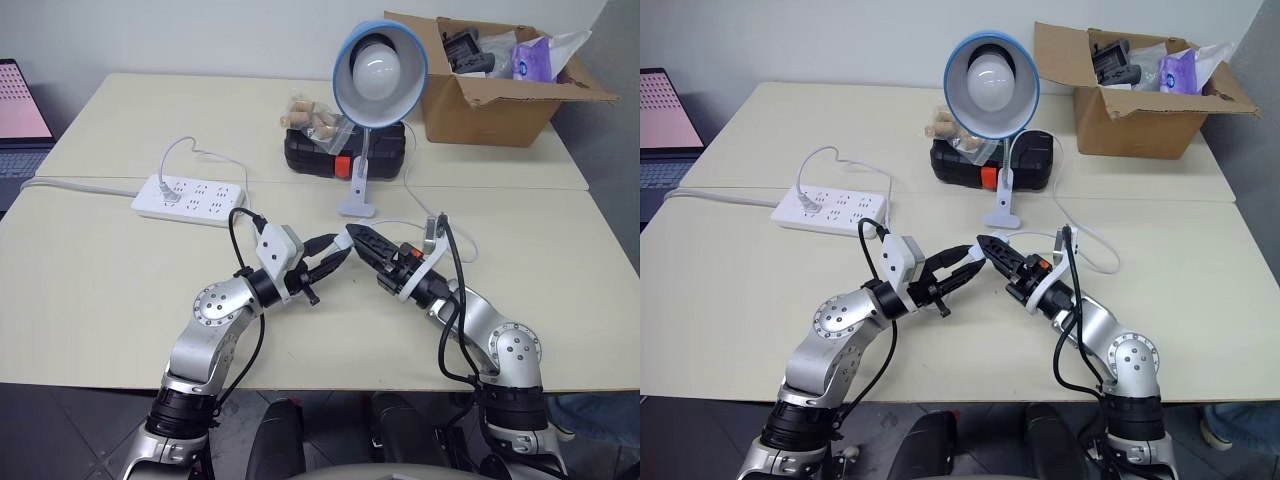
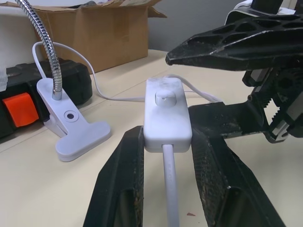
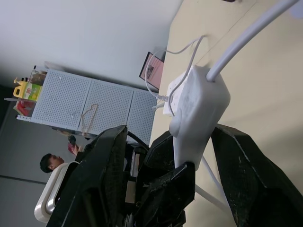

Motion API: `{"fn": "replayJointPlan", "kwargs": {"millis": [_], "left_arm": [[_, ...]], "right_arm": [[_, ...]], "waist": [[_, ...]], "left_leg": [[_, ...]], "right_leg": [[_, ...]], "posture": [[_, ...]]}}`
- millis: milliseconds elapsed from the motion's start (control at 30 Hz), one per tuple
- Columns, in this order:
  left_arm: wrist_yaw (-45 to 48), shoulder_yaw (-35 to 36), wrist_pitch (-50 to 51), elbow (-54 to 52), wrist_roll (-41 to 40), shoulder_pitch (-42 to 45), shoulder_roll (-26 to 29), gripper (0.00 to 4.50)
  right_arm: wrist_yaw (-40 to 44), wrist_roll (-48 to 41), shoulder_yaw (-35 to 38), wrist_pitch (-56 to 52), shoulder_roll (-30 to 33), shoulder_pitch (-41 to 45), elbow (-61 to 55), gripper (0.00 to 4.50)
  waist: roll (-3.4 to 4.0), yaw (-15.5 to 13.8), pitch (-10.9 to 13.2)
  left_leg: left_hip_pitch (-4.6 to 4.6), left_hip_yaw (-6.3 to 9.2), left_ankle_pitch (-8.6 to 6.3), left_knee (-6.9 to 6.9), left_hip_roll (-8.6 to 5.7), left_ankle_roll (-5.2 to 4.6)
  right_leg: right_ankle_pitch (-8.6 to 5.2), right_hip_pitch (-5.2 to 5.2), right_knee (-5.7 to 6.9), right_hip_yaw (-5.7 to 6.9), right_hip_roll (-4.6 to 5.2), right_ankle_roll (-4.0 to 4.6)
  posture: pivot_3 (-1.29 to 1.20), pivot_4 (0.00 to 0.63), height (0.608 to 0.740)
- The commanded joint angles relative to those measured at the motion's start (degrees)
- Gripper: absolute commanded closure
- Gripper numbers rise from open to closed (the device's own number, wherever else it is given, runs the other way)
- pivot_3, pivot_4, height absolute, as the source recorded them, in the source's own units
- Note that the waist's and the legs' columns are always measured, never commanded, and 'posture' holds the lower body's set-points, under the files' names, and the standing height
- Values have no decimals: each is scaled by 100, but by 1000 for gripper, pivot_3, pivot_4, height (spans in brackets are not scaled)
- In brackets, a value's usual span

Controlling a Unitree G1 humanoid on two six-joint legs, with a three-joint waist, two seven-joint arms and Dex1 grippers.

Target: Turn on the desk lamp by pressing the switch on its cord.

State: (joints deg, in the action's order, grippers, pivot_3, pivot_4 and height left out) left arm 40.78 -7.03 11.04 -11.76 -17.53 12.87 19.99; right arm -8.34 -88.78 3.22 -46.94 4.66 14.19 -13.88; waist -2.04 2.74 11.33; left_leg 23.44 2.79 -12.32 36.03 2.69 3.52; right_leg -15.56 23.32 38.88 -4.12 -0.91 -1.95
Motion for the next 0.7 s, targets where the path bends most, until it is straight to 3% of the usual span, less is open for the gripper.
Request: {"fn": "replayJointPlan", "kwargs": {"millis": [33, 500, 700], "left_arm": [[1, -7, -11, -239, -35, -1, -8, 3406], [24, -18, -24, -236, -30, 7, -2, 3406], [31, -25, -23, -247, -26, -3, 3, 3406]], "right_arm": [[29, 13, 6, 10, 9, 51, -124, 1660], [42, 174, -10, -50, -12, 12, -51, 1660], [42, 190, -2, -67, -31, 6, -25, 2816]], "waist": [[0, 0, 0], [0, 1, 0], [0, 1, 0]], "left_leg": [[0, 0, 0, 0, 0, 0], [0, 0, 0, 0, 0, 0], [1, 0, 0, 0, 0, 0]], "right_leg": [[0, 0, 0, 0, 0, 0], [0, 1, 0, 0, 0, 1], [0, 1, 0, 0, 0, 1]], "posture": [[0, 150, 740], [0, 150, 740], [0, 150, 740]]}}
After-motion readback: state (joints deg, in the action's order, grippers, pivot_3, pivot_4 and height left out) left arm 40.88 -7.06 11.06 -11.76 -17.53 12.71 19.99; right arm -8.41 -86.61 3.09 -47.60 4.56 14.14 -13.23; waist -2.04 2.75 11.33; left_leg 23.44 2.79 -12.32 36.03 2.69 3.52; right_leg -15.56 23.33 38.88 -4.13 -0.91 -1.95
